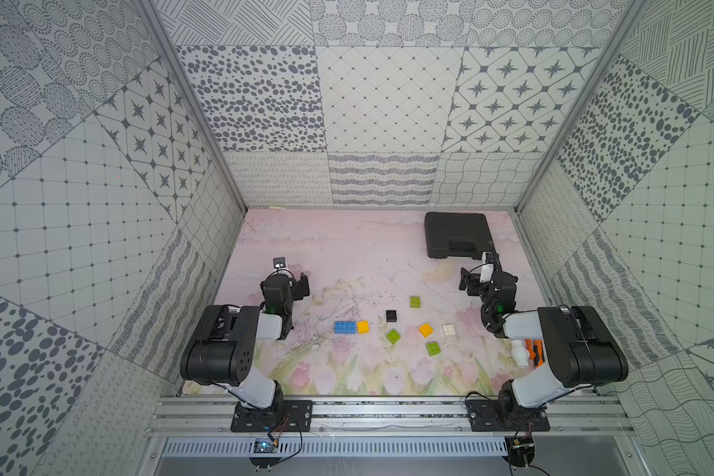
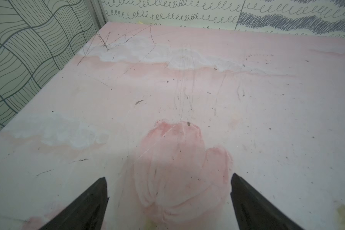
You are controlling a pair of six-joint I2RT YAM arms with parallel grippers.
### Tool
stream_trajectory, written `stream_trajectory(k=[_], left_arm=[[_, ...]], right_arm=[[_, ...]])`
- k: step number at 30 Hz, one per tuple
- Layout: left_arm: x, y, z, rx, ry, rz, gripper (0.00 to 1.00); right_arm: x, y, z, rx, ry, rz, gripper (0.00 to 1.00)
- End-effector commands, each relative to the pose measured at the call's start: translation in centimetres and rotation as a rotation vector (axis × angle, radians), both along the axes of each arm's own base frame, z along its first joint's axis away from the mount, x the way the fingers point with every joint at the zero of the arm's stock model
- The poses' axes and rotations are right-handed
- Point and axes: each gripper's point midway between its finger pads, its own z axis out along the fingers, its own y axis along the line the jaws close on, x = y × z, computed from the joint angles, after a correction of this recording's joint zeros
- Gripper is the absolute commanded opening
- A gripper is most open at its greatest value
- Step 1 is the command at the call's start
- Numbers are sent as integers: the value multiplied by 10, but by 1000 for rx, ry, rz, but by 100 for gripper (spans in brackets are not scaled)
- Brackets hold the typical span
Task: Assemble the number 4 with lego
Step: Pick up the lego brick from the center of the board.
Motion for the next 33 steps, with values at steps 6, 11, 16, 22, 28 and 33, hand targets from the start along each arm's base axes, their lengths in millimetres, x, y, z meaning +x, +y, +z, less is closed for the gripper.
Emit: stream_trajectory(k=[6, 11, 16, 22, 28, 33], left_arm=[[9, -2, 15, 1, -63, -16, 100], [8, -2, 14, -2, -56, -14, 100], [10, 2, 25, -1, -51, 5, 99], [-16, 40, 138, -207, -67, 360, 99], [-59, -65, 120, -493, 184, 164, 91], [-112, -172, 80, -415, 412, -129, 90]], right_arm=[[6, 3, 17, -2, -56, 14, 99], [6, 3, 17, 0, -57, 16, 99], [1, -5, 49, -85, -74, -125, 99], [-61, 10, 142, 381, 33, -258, 99], [-116, 44, 82, 495, 392, -298, 99], [-152, 92, 75, 130, 614, -249, 99]])
